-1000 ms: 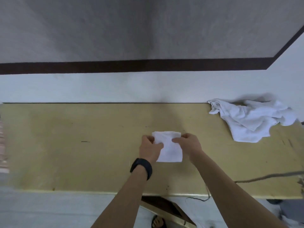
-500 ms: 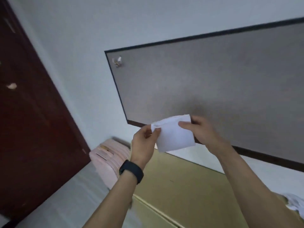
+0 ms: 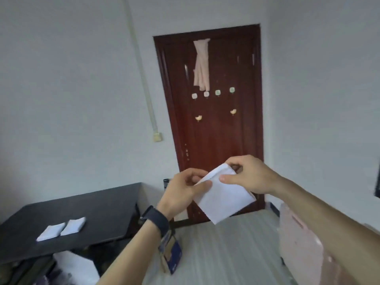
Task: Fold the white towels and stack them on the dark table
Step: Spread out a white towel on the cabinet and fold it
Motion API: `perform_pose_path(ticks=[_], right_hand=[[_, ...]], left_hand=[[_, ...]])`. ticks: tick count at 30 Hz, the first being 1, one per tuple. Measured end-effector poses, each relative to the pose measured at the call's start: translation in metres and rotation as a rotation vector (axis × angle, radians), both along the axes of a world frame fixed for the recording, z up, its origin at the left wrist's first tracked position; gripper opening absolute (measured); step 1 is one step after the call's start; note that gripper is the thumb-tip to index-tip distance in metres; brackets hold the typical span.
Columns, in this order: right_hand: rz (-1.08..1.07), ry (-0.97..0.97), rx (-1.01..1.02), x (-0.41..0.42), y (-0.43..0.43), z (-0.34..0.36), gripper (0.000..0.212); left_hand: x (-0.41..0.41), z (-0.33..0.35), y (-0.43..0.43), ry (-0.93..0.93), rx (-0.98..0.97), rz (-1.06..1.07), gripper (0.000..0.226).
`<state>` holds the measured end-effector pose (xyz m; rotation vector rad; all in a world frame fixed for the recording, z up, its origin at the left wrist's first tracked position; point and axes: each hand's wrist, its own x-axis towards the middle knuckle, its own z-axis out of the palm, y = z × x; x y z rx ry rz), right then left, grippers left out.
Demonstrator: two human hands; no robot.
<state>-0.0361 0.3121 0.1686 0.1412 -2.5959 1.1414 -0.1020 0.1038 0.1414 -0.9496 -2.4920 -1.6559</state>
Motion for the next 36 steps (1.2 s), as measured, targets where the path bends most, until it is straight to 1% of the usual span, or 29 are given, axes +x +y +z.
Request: perform_pose_path(ticks=[2, 5, 8, 10, 13, 16, 18, 20, 21, 23, 25, 29, 33, 36], right_hand=[[0.128, -0.049, 0.021, -0.047, -0.07, -0.003, 0.013], [0.276, -0.106, 0.031, -0.106, -0.16, -0.008, 0.03], [0.425, -0.167, 0.057, -0.158, -0.241, -0.019, 0.04], [0.512, -0.192, 0.052, -0.186, -0.286, -0.026, 0.044], [0.641, -0.252, 0.04, -0.231, -0.349, -0.051, 0.044], [0.697, -0.327, 0.049, -0.283, -0.397, -0.09, 0.037], [0.686, -0.37, -0.05, -0.319, -0.429, -0.117, 0.034], [0.651, -0.396, -0.196, -0.352, -0.462, -0.139, 0.03], [0.637, -0.394, -0.259, -0.369, -0.48, -0.15, 0.027], [0.606, -0.39, -0.369, -0.404, -0.514, -0.167, 0.025], [0.574, -0.412, -0.461, -0.435, -0.543, -0.179, 0.027], [0.527, -0.481, -0.54, -0.498, -0.594, -0.207, 0.027], [0.484, -0.552, -0.54, -0.555, -0.633, -0.241, 0.014], [0.442, -0.581, -0.514, -0.594, -0.663, -0.269, 0.009]], left_hand=[[-0.029, -0.004, -0.075, -0.019, -0.088, 0.067, 0.02], [-0.06, -0.005, -0.167, -0.061, -0.146, 0.151, 0.029], [-0.084, -0.012, -0.246, -0.065, -0.175, 0.251, 0.019], [-0.097, -0.02, -0.289, -0.049, -0.186, 0.324, 0.017], [-0.121, -0.038, -0.351, -0.098, -0.102, 0.415, 0.013], [-0.152, -0.061, -0.408, -0.179, -0.001, 0.518, 0.012], [-0.176, -0.079, -0.443, -0.236, 0.038, 0.561, 0.013], [-0.201, -0.096, -0.473, -0.292, 0.057, 0.592, 0.02], [-0.217, -0.104, -0.487, -0.325, 0.076, 0.606, 0.02], [-0.252, -0.12, -0.514, -0.399, 0.126, 0.642, 0.012], [-0.282, -0.133, -0.536, -0.471, 0.199, 0.685, 0.013], [-0.341, -0.164, -0.579, -0.557, 0.269, 0.754, 0.021], [-0.397, -0.199, -0.615, -0.614, 0.308, 0.774, 0.025], [-0.44, -0.227, -0.644, -0.651, 0.301, 0.792, 0.025]])
